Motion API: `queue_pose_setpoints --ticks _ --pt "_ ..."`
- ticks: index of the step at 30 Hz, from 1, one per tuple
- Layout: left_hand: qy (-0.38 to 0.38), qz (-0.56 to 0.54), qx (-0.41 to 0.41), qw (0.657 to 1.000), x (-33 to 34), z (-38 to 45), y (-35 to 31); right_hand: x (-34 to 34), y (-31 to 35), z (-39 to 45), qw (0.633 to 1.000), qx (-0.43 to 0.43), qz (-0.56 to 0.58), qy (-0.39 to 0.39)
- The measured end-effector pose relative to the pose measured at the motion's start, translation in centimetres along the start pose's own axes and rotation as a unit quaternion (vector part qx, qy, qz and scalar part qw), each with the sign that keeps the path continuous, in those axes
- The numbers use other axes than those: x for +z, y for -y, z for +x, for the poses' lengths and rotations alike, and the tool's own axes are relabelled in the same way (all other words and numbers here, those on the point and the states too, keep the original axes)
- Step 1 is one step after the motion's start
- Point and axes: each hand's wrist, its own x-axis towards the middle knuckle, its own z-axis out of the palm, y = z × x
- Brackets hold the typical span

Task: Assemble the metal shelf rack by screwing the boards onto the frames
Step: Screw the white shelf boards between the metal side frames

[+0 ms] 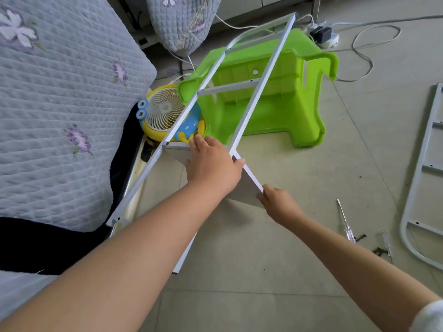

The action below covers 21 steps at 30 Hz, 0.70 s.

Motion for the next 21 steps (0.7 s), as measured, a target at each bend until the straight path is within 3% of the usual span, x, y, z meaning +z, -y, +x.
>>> queue_pose_setpoints --ticks 4,8,14,21 --pt "0.063 0.041 0.023 0.997 -2.5 -0.3 0.8 -1.3 0.0 -1.6 0.999 -0.012 0.004 -0.04" --pt "0.05 -0.01 0.007 0.999 -3.9 -1.2 0.5 -3.9 -0.6 -3.5 0.994 -0.04 0.008 -0.1" --pt "0.034 -0.17 0.019 0.985 -4.0 -2.4 0.2 -9.5 -2.3 -6.5 0.943 -0.149 -0.094 -0.281" --pt "0.087 -0.354 0.034 0.931 -3.0 -4.1 -0.1 -17.0 -2.3 -10.1 0.888 -0.226 -0.217 -0.338"
